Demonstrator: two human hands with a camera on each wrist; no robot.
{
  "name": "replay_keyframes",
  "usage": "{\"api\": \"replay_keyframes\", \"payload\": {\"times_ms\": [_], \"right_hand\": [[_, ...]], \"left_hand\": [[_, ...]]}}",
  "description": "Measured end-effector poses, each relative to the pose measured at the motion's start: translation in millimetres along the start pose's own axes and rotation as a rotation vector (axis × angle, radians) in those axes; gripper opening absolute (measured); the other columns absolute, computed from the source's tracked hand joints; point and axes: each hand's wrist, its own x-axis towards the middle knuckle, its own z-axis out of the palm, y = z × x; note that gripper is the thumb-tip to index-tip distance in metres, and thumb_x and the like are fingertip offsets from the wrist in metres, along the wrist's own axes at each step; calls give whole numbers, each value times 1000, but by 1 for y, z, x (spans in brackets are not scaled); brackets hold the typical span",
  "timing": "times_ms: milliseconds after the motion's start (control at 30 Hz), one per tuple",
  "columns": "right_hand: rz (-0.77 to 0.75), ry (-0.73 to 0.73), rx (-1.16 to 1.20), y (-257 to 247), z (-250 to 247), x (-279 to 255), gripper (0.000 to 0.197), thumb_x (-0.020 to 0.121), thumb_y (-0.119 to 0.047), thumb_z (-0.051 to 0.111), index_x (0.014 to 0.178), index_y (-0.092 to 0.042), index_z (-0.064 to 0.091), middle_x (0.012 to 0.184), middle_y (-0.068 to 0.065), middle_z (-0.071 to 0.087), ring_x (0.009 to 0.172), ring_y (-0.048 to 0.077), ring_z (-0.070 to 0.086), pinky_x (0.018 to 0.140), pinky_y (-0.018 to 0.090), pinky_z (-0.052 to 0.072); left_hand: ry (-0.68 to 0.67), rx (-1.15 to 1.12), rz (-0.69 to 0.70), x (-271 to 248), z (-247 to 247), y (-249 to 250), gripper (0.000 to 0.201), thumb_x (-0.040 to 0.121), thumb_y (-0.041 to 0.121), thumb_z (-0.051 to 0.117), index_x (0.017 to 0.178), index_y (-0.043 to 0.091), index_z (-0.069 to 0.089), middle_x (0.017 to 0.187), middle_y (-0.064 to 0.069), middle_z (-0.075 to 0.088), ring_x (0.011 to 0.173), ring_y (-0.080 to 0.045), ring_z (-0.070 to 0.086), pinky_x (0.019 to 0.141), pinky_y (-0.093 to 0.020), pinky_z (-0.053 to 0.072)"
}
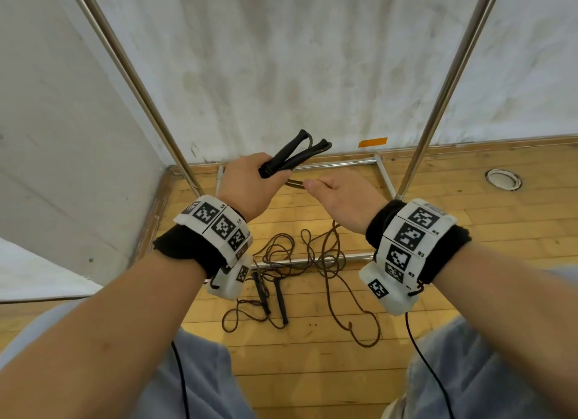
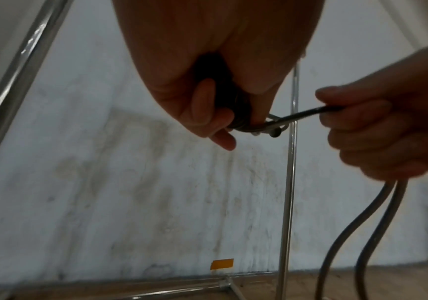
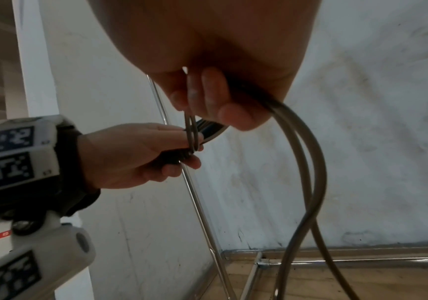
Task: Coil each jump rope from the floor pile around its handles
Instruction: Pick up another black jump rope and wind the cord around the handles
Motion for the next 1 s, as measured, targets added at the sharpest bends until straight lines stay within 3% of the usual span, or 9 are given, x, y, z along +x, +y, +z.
{"api": "replay_keyframes", "payload": {"times_ms": [133,267,367,433,500,633,800,933,1000], "right_hand": [[24,54,114,4,-7,4,46,99,-37,39,56,-19,43,45,-11,35,39,2,33,44,11,29],[57,49,196,3,-13,9,40,99,-34,38,65,-22,55,57,-4,43,48,9,37,51,23,33],[73,28,260,-1,-13,11,40,100,-32,37,67,-19,54,56,-4,42,47,10,35,51,23,32],[59,6,279,-4,-11,10,38,99,-31,39,67,-19,55,54,-7,42,45,8,35,50,22,32],[17,-30,230,-7,-11,8,32,96,-31,46,68,-22,58,49,-12,44,40,3,37,45,17,33],[-44,-17,71,-3,-17,5,19,92,-23,55,74,-26,61,55,-11,47,40,-1,42,43,11,32],[-56,115,-264,6,-27,10,26,90,-42,54,78,-21,63,64,-7,53,57,9,48,50,22,28],[-6,212,-226,17,-41,17,34,78,-55,62,71,-22,66,64,-6,58,61,11,54,55,25,43],[-2,187,-155,20,-43,20,33,76,-55,65,68,-23,65,63,-5,58,60,11,53,56,25,42]], "left_hand": [[-25,58,21,-4,1,2,18,91,42,57,95,24,55,68,6,56,58,-9,53,49,-25,40],[-194,227,114,-11,7,5,15,97,39,46,100,26,38,74,9,53,58,-6,51,46,-22,32],[-289,242,177,-17,9,8,25,86,41,54,96,23,40,75,3,56,61,-11,53,48,-26,37],[-271,301,205,-21,13,11,37,79,52,58,98,26,41,77,7,55,64,-10,54,52,-27,44],[-229,349,185,-20,17,14,39,83,56,57,104,25,45,82,9,58,69,-10,57,58,-28,49],[-217,365,67,-13,17,9,21,93,37,51,96,22,36,75,6,52,60,-7,51,58,-23,40],[-238,464,131,-20,19,12,16,90,30,50,98,27,37,73,8,52,60,-10,50,46,-24,32],[-288,449,242,-23,15,20,13,89,31,50,101,32,48,76,10,56,67,-12,54,50,-25,35],[-335,427,280,-25,10,23,10,90,32,50,100,32,49,76,9,57,69,-13,55,53,-26,39]]}}
